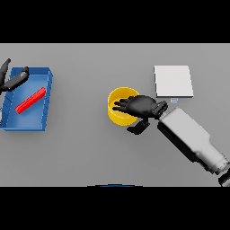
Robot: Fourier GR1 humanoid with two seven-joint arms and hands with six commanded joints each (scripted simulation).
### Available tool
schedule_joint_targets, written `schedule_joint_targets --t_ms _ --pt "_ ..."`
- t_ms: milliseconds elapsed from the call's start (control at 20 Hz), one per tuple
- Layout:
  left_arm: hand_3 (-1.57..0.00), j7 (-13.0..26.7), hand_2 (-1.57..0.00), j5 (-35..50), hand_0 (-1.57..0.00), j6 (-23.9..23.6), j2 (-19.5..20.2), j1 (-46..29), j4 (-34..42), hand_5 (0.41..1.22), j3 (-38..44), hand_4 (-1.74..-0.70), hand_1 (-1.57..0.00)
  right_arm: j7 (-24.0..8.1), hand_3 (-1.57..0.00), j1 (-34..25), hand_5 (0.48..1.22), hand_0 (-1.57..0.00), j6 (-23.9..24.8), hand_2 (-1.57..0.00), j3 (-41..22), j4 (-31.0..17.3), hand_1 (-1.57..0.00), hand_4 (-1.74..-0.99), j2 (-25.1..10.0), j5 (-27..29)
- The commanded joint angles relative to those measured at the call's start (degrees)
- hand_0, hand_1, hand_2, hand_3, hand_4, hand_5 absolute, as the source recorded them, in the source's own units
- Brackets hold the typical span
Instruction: Pick up the red beaker and tilt it to pour out 1 green nut into yellow bowl. Pick up the yellow bowl and place it on the metallic measuring scale.
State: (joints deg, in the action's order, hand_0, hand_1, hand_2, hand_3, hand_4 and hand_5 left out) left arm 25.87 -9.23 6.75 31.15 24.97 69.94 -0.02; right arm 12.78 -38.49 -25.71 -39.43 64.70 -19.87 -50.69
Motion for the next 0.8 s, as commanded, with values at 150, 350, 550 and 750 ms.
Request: schedule_joint_targets --t_ms 150,350,550,750 --pt "0.0 0.22 0.0 0.04 0.0 -0.02 -0.11 0.82 -0.04 0.711 0.0 -0.79 0.0 -0.57 -0.21 -0.17 0.891 -0.19 0.19 -0.19 -0.27 -0.17 -0.18 -1.309 0.93 -0.22" --pt "0.0 -0.14 0.0 0.23 0.0 0.16 -0.16 0.94 0.06 0.707 0.0 -0.79 0.0 2.2 -0.79 -0.39 1.086 -1.0 0.5 -0.95 -0.17 -0.57 -0.97 -1.54 0.37 0.41" --pt "0.0 -0.09 0.0 -0.33 0.0 0.32 0.31 1.63 -1.14 0.711 -0.02 -0.78 0.0 2.02 -1.07 -0.47 1.166 -1.34 -1.81 -1.25 0.0 0.58 -1.33 -1.658 -0.67 1.02" --pt "0.0 0.16 0.0 0.04 0.0 0.22 -0.12 1.59 -0.1 0.707 -0.14 -0.79 0.0 0.44 -1.19 -0.33 1.198 -1.48 -3.02 -1.35 0.09 1.79 -1.47 -1.707 -0.87 1.65"
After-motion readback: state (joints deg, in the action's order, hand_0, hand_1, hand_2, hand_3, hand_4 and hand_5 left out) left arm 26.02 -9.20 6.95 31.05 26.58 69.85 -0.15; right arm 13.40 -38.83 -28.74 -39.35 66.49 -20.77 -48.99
